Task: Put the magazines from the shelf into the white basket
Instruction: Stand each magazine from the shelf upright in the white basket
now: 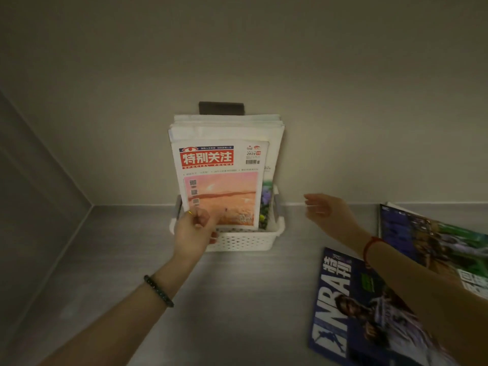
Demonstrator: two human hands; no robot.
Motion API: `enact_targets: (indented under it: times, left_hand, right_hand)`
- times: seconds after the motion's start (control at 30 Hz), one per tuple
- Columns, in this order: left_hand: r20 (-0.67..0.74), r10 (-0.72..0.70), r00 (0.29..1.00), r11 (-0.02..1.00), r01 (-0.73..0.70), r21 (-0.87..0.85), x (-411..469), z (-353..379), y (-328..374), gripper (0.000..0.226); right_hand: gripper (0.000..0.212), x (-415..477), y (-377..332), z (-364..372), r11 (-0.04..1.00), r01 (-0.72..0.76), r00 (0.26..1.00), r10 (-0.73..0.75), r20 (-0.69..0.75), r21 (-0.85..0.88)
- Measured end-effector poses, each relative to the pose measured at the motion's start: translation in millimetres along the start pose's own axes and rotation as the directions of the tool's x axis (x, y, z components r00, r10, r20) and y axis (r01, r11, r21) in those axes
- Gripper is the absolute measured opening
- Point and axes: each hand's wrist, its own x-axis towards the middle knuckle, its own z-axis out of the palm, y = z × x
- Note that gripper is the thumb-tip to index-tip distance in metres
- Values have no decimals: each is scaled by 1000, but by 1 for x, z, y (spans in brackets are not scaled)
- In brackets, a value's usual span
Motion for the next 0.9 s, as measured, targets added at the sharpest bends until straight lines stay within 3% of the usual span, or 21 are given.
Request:
enact_targets:
  times: [0.1, 0.17, 0.3, 0.4, 0.47, 0.57, 0.67, 0.8, 0.9]
  left_hand:
    - [138, -131, 982, 991, 129, 23, -50, 30, -13, 20]
    - [259, -280, 924, 960, 277, 50, -82, 52, -22, 21]
    - [530, -554, 642, 823, 516, 236, -147, 97, -42, 40]
    - [561, -674, 481, 702, 654, 283, -178, 126, -52, 48]
    - [554, -715, 427, 643, 713, 280, -191, 142, -54, 51]
    - [532, -721, 444, 621, 754, 213, -204, 160, -54, 48]
    - [499, -711, 496, 601, 797, 64, -222, 171, -52, 35]
    - [400, -759, 514, 481, 856, -188, -249, 186, -55, 24]
    - [295, -771, 565, 508, 824, -251, -260, 196, -56, 16]
  right_hand:
    - [45, -29, 44, -43, 993, -84, 993, 90, 71, -86]
    - [52, -48, 72, -68, 979, -135, 982, 153, 109, -155]
    - [65, -86, 118, -104, 929, -178, 935, 262, 239, -324]
    - [70, -109, 143, -118, 911, -138, 916, 267, 300, -390]
    - [75, -122, 158, -123, 911, -147, 898, 286, 333, -386]
    - [85, -137, 179, -125, 899, -62, 870, 262, 419, -433]
    - [94, -148, 197, -123, 824, 44, 840, 276, 468, -564]
    - [99, -158, 210, -116, 804, 50, 831, 296, 471, -593]
    - [97, -163, 215, -114, 801, 68, 838, 277, 470, -595]
